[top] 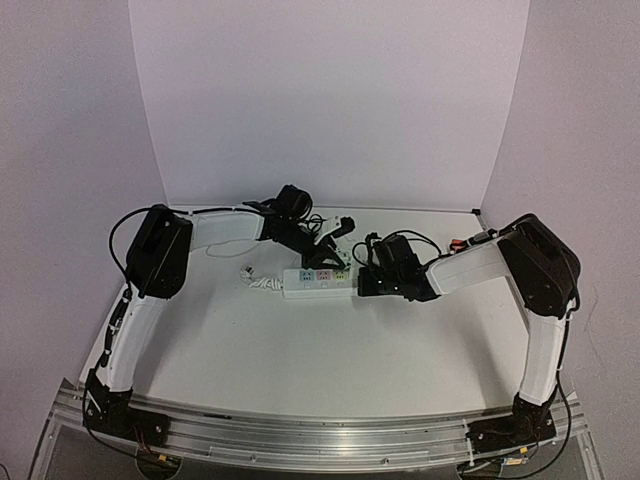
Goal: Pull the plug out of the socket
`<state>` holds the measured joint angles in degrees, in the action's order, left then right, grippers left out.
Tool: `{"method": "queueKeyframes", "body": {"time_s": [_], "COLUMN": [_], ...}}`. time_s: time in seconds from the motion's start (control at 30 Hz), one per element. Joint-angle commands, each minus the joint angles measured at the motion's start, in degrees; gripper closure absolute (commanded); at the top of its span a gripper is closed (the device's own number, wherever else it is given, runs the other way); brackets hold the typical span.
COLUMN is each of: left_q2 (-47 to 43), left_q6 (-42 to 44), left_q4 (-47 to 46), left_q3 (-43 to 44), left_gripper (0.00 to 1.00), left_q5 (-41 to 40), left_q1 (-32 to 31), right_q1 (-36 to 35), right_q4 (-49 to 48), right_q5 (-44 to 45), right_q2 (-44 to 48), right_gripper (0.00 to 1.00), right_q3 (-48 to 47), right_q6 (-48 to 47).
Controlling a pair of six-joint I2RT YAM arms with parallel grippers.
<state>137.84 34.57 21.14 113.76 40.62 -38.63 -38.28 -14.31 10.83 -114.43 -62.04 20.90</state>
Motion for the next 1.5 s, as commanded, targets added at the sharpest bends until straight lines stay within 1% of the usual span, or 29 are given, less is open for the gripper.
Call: {"method": "queueKeyframes", "body": {"time_s": [0.0,0.1,0.2,0.33,0.47,0.53,0.77,1.03,1.23,1.33,1.47], "left_q2": [-4.49,-4.94,-5.52,-5.72,-6.61,-6.81,-6.64,-6.17,-6.18,-6.04,-6.05], "left_q6": [1.85,2.12,0.15,-7.46,-15.69,-19.04,-25.58,-29.43,-34.13,-37.1,-40.54], "left_q4": [0.36,1.8,2.6,3.62,3.73,3.95,4.9,5.44,4.99,4.38,2.92], "left_q3": [3.36,3.23,3.81,5.77,4.72,4.24,5.1,6.24,6.55,6.79,6.58], "left_gripper": [1.0,1.0,1.0,1.0,1.0,1.0,1.0,1.0,1.0,1.0,1.0], "left_q5": [4.47,4.8,4.71,3.65,4.44,4.84,5.37,6.46,9.51,10.52,13.04], "left_q1": [-1.07,-0.76,-0.04,0.59,0.65,0.63,0.74,0.94,1.75,1.85,1.86], "right_q1": [0.14,0.14,0.14,0.14,0.14,0.14,0.16,0.14,0.14,0.14,0.04], "right_q4": [14.82,15.77,15.8,15.65,15.66,15.52,14.41,8.14,-1.01,-8.55,-14.61], "right_q5": [-0.07,-0.68,-1.68,-3.1,-4.01,-4.49,-6.67,-10.03,-14.43,-16.18,-14.26], "right_q2": [-4.15,-3.61,-2.45,-0.12,2.09,3.43,8.69,15.79,18.81,18.5,16.29], "right_gripper": [1.0,1.0,1.0,1.0,1.0,0.97,0.81,0.66,0.58,0.54,0.43], "right_q3": [1.99,0.85,-0.39,-2.37,-4.37,-5.12,-5.72,-1.3,3.2,5.28,5.33], "right_q6": [0.42,0.02,-0.57,-1.74,-2.68,-3.28,-6.21,-9.88,-12.06,-12.53,-12.98]}}
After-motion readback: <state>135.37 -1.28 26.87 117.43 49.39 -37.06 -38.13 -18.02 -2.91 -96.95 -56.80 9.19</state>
